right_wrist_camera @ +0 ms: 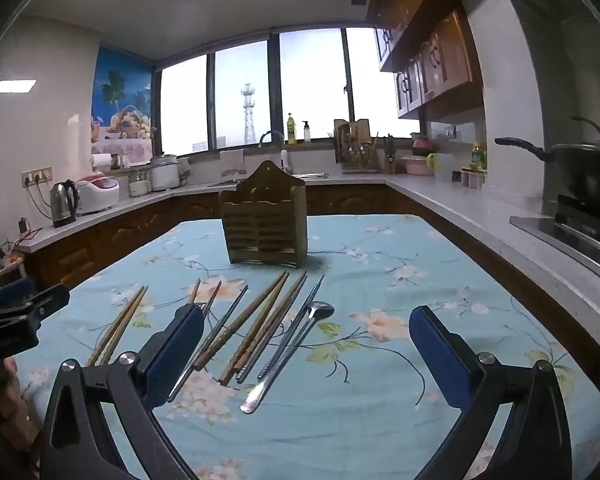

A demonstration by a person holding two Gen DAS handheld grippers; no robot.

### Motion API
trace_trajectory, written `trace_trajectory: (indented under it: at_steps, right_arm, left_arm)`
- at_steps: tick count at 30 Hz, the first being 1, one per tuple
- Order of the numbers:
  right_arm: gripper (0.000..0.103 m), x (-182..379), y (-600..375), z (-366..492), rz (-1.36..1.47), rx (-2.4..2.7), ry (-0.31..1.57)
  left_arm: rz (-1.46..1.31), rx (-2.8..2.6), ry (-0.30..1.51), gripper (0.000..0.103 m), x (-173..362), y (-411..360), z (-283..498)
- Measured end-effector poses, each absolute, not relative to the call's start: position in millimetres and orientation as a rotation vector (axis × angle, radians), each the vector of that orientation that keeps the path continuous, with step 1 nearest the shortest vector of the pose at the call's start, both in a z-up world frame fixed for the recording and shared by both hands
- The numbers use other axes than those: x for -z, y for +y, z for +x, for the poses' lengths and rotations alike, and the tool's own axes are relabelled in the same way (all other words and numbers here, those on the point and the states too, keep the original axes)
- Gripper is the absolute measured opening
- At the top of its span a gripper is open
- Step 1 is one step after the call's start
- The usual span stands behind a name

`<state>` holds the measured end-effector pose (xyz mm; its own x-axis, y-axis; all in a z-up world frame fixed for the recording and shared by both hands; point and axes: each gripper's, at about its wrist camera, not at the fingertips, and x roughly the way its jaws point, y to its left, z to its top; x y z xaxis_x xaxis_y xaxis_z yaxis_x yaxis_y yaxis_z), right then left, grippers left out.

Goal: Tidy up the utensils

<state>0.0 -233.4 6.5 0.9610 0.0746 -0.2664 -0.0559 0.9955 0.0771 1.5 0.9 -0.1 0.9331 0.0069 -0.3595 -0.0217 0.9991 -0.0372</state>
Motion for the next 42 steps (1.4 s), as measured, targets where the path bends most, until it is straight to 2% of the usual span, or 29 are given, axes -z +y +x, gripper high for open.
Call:
trace_trajectory:
  at_steps: [42]
  right_arm:
    - [0.103,-8.6,-241.3,-3.9,0.108,-0.084,0.260]
  left_arm:
    - [0.000,-0.029,0.336,0.103,-6.8,-7.9,-2.3]
